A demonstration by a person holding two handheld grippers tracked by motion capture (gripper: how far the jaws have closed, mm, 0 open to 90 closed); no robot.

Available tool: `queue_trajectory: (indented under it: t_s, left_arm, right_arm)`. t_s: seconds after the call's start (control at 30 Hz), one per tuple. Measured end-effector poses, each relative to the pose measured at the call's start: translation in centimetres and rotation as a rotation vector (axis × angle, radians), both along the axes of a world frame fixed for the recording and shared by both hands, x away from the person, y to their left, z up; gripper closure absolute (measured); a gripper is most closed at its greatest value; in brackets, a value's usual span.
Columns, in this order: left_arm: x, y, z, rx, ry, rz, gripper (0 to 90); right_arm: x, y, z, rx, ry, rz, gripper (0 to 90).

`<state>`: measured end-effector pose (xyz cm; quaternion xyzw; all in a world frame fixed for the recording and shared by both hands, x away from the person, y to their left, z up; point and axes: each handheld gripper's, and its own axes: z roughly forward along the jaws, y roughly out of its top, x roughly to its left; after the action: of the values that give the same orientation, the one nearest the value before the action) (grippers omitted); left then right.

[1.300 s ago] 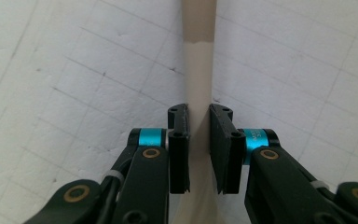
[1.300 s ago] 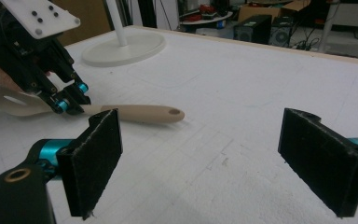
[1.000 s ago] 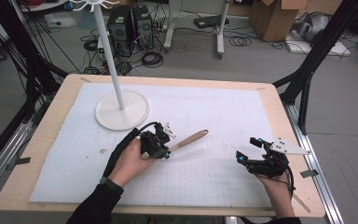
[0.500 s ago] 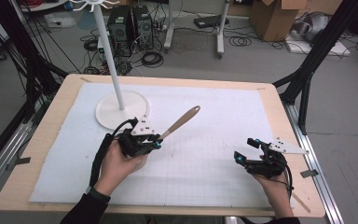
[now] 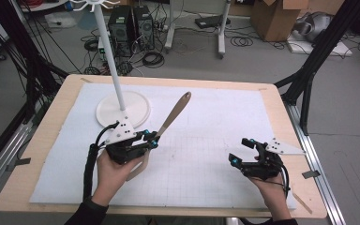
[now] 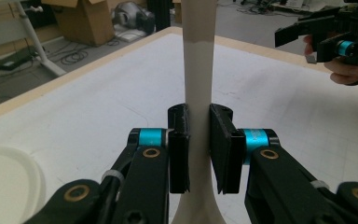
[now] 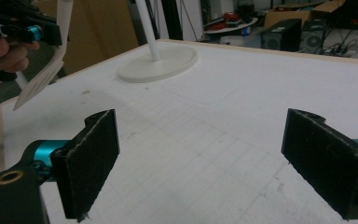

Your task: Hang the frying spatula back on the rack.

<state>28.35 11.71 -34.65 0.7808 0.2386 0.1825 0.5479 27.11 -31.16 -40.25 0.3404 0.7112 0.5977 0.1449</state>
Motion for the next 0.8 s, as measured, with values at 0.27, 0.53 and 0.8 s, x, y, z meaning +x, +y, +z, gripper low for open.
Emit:
queue_trajectory:
  t_s: [0.27,0.53,0.8]
  left_arm:
    - [-0.9,0.8,0.0,-0.064,-0.031,0.007,77.6]
    - [-1.5,0.8,-0.3,-0.111,-0.066,0.031,77.6]
    - [-1.9,0.0,-0.5,-0.125,-0.086,0.033,77.6]
  right_arm:
    - [-0.3,1.6,0.6,-0.007,-0.011,0.034,9.9]
    - [-0.8,3.6,3.0,0.078,-0.068,0.071,14.6]
    - [-0.7,6.9,5.8,0.103,-0.123,0.090,21.3]
